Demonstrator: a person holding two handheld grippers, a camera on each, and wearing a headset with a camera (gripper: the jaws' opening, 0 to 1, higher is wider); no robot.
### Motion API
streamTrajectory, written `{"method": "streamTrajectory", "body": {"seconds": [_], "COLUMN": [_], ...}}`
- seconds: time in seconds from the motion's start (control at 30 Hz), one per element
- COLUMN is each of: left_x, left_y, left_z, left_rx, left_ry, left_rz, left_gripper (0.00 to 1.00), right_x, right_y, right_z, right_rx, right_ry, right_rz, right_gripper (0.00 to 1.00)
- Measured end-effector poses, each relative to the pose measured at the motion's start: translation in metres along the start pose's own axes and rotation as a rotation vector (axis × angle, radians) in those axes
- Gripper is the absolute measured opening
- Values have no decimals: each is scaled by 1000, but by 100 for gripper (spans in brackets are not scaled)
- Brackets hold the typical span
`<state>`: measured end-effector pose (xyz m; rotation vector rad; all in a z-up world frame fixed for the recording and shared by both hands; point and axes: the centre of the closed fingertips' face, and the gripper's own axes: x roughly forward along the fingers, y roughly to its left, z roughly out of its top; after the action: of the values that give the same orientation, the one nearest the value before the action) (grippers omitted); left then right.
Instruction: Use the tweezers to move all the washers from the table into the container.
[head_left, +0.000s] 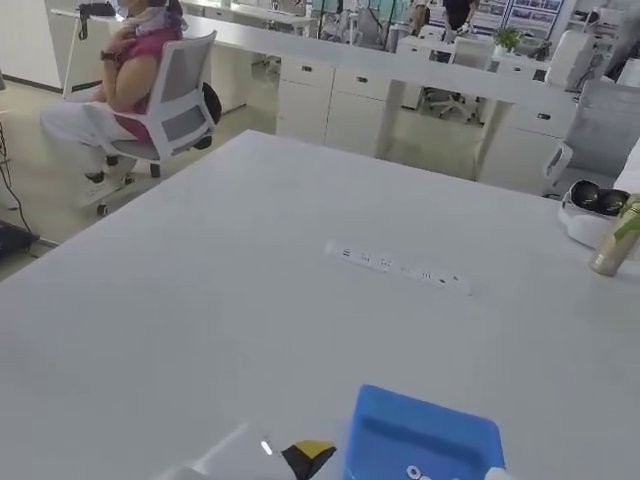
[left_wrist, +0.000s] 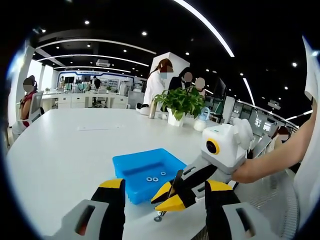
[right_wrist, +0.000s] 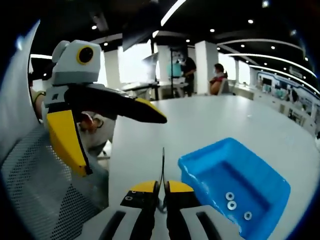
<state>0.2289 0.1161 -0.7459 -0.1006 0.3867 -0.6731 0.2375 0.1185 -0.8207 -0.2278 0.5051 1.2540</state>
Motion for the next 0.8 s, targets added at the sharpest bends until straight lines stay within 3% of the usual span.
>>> {"method": "streamTrajectory", "body": {"seconds": [0.17, 0.27, 0.33, 0.53, 0.67, 0.8], "left_x": [0, 1, 1, 0, -1, -2], "left_y": [-3, -6, -8, -6, -6, -4], "left_z": [1, -1, -1, 2, 2, 3], "left_rx": [21, 30, 35, 24, 34, 27], "left_ry": [1, 13, 11, -6, -3, -13], "left_rz": [-3, -17, -25, -17, -9, 4], "left_gripper": [65, 65, 65, 65, 65, 65], "right_x": [-9, -17, -23, -40, -52, -59], "right_y": [-6, -8, -10, -17, -21, -24], "right_z": [-1, 9, 11, 24, 46, 62], "right_rx": [47, 95, 126, 125, 147, 146], "right_ry": [21, -39, -51, -93, -165, -195], "right_rz": [-32, -47, -61, -106, -119, -133], "right_gripper": [3, 3, 3, 3, 3, 3]}}
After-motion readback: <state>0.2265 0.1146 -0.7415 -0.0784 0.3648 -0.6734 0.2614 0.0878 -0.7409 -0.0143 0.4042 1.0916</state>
